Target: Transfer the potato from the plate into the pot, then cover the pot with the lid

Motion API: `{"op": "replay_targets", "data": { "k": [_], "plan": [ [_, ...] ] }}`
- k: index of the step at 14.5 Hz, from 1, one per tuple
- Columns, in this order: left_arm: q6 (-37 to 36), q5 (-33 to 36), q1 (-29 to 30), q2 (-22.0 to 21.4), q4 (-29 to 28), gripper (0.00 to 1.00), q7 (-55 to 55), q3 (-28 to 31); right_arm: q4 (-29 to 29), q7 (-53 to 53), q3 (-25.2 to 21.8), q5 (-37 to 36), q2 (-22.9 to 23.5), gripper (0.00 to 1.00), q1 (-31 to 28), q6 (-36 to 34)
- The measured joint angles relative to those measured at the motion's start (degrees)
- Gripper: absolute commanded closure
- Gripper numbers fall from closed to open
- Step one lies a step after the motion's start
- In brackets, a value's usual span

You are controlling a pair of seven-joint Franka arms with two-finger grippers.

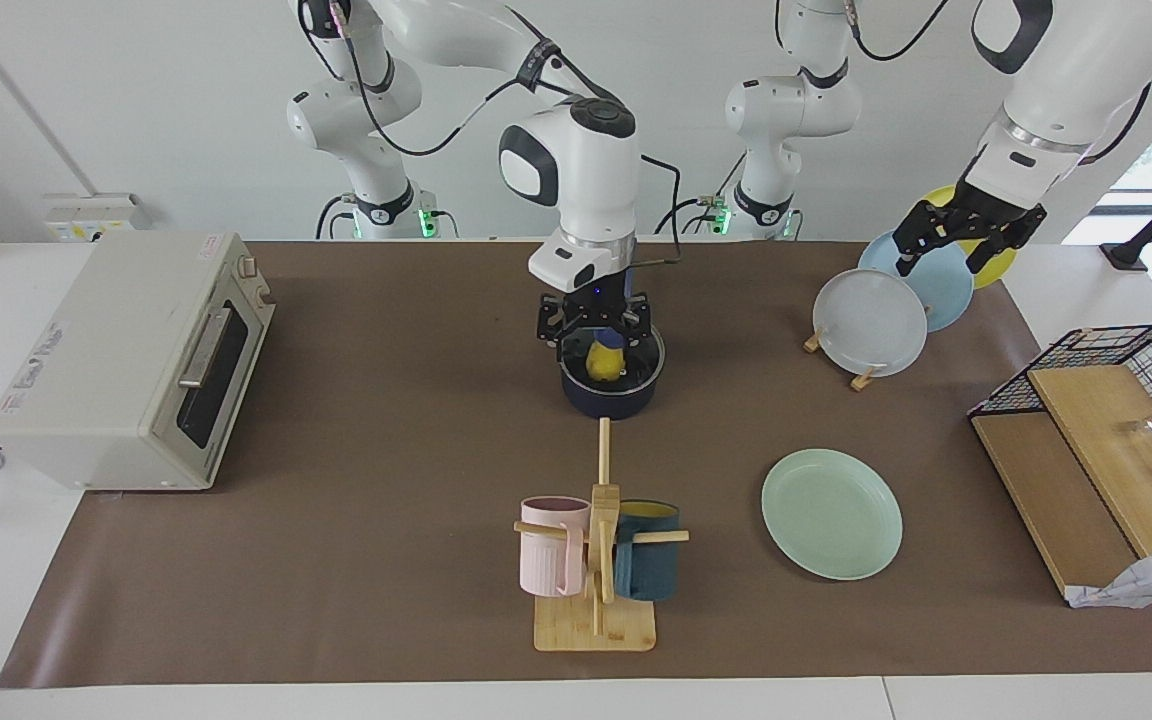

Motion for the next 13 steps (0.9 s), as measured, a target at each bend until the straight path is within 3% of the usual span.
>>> {"op": "replay_targets", "data": {
  "k": [7,13],
  "plan": [
    [0.0,0.0,0.0,0.0,0.0,0.0,0.0,0.0,5.51,-22.82,-0.54,7.9,-8.26,0.0,-19.65,-20.42],
    [0.0,0.0,0.0,0.0,0.0,0.0,0.0,0.0,9.61,-29.48,-1.08,7.26,-13.13,0.0,-25.32,-34.12]
  ]
}}
